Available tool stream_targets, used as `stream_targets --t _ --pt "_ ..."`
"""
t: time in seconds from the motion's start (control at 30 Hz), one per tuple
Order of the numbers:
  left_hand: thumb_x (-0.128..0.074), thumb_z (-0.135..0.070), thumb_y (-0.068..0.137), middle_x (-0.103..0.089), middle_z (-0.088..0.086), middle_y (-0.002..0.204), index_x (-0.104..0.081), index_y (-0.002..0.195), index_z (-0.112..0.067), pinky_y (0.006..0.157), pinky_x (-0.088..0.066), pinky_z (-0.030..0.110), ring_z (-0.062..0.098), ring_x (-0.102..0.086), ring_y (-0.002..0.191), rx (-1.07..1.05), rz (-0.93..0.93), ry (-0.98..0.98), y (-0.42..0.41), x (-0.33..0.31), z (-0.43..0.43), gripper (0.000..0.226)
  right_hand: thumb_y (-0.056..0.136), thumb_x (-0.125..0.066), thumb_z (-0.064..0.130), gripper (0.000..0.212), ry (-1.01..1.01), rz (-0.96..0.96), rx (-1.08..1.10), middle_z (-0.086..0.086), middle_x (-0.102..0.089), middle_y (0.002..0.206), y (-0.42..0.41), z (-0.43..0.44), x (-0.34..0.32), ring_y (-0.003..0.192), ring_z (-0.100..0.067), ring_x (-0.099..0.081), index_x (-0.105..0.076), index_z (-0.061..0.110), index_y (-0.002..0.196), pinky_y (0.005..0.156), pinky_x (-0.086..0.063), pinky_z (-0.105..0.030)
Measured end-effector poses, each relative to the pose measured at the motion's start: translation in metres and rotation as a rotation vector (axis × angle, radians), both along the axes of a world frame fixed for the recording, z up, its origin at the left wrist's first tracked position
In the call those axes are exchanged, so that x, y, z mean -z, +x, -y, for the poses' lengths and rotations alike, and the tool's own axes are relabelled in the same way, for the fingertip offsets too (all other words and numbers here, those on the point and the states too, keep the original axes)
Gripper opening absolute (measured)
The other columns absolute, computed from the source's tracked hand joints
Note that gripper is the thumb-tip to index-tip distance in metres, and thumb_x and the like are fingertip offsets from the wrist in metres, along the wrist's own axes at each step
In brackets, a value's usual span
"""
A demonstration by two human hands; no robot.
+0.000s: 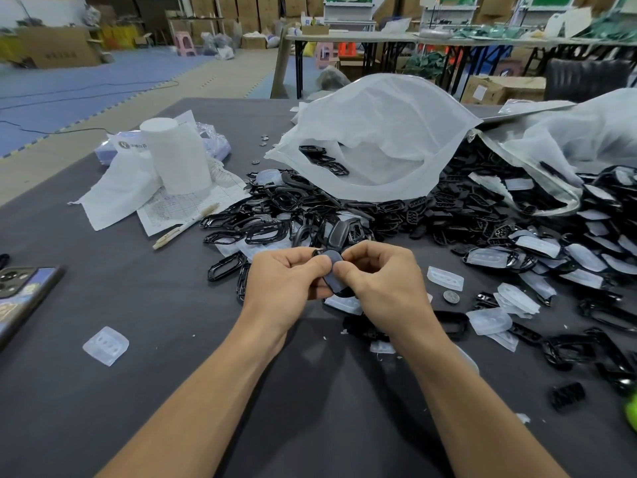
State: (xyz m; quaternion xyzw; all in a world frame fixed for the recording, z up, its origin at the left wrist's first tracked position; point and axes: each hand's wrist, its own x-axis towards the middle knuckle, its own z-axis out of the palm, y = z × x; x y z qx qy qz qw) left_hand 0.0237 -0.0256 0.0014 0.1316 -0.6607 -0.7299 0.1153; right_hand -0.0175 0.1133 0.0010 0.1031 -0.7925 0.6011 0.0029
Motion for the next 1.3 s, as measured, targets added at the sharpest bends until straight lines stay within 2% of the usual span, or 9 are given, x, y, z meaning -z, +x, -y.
stream_targets --t 0.13,0.27,0.37,0.6,0.8,0.93,1.1,1.2,1.3 --pt "-0.067 -0.002 0.088 -0.078 0.011 0.074 -0.084 0.073 -0.021 0.063 -0.059 0.023 0.015 -0.074 0.066 0.050 0.007 -0.016 0.001 -0.003 0.000 0.030 0.083 -0.079 0.011 0.016 -0.021 0.015 -0.002 0.006 -0.068 0.061 -0.002 0.000 0.001 0.056 -0.006 -0.057 -0.073 0.019 0.071 0.056 -0.047 -0.020" --pt "-0.059 -0.010 0.064 -0.076 0.016 0.076 -0.082 0.077 -0.011 0.065 -0.059 0.026 0.015 -0.069 0.065 0.077 0.031 -0.064 0.002 -0.006 0.001 0.027 0.082 -0.078 0.007 0.018 -0.056 0.039 -0.026 0.005 -0.068 0.060 -0.004 -0.001 0.001 0.057 -0.009 -0.056 -0.073 0.021 0.072 0.058 -0.049 -0.028" --pt "-0.069 -0.004 0.079 -0.075 0.011 0.068 -0.082 0.074 -0.011 0.058 -0.056 0.024 0.014 -0.065 0.057 0.043 0.010 -0.087 0.001 -0.005 0.001 0.015 0.082 -0.077 0.006 0.019 -0.059 0.053 -0.061 0.002 -0.070 0.062 -0.004 -0.001 0.000 0.059 -0.010 -0.058 -0.075 0.022 0.072 0.060 -0.050 -0.030" --pt "-0.069 0.000 0.090 -0.074 0.010 0.062 -0.083 0.069 -0.022 0.053 -0.054 0.021 0.012 -0.065 0.051 -0.011 -0.045 -0.125 -0.001 -0.003 0.001 0.034 0.076 -0.073 0.016 0.005 -0.093 0.080 -0.095 -0.007 -0.072 0.068 0.000 0.000 -0.002 0.063 -0.014 -0.060 -0.076 0.018 0.073 0.064 -0.052 -0.038" --pt "-0.073 -0.008 0.092 -0.077 0.009 0.069 -0.084 0.080 -0.020 0.059 -0.058 0.024 0.017 -0.070 0.061 0.030 -0.065 -0.190 0.001 -0.003 0.002 0.021 0.086 -0.073 0.004 0.020 -0.028 0.005 -0.073 -0.002 -0.074 0.067 -0.002 -0.003 -0.004 0.061 -0.011 -0.062 -0.078 0.018 0.073 0.062 -0.053 -0.034" --pt "-0.077 -0.007 0.088 -0.077 0.008 0.066 -0.084 0.081 -0.015 0.055 -0.054 0.025 0.018 -0.069 0.056 -0.015 -0.068 -0.276 -0.003 -0.003 0.004 0.013 0.087 -0.072 0.000 0.030 -0.003 -0.035 -0.108 0.006 -0.075 0.066 0.000 -0.006 -0.007 0.062 -0.004 -0.066 -0.080 0.025 0.073 0.061 -0.053 -0.022" --pt "-0.073 -0.002 0.090 -0.076 0.006 0.065 -0.083 0.074 -0.019 0.051 -0.053 0.020 0.015 -0.070 0.052 -0.097 -0.103 -0.222 -0.002 -0.002 -0.003 0.026 0.093 -0.066 0.009 0.028 -0.016 -0.012 -0.029 0.003 -0.069 0.059 0.000 -0.002 -0.006 0.053 -0.011 -0.061 -0.079 0.026 0.075 0.055 -0.051 -0.030" --pt "-0.071 0.000 0.091 -0.075 0.001 0.061 -0.082 0.066 -0.031 0.050 -0.054 0.019 0.010 -0.067 0.048 -0.154 -0.142 -0.165 -0.003 -0.002 -0.006 0.042 0.084 -0.073 0.022 0.004 -0.081 0.035 -0.067 -0.001 -0.071 0.063 0.004 -0.002 -0.008 0.049 -0.013 -0.063 -0.076 0.024 0.083 0.052 -0.048 -0.023" --pt "-0.069 0.001 0.093 -0.074 0.000 0.060 -0.081 0.066 -0.035 0.051 -0.055 0.019 0.009 -0.066 0.048 -0.165 -0.162 -0.144 -0.004 -0.003 -0.007 0.047 0.082 -0.076 0.008 0.014 -0.053 0.055 -0.097 -0.001 -0.070 0.059 0.006 0.000 -0.008 0.048 -0.013 -0.061 -0.074 0.020 0.089 0.053 -0.048 -0.025"
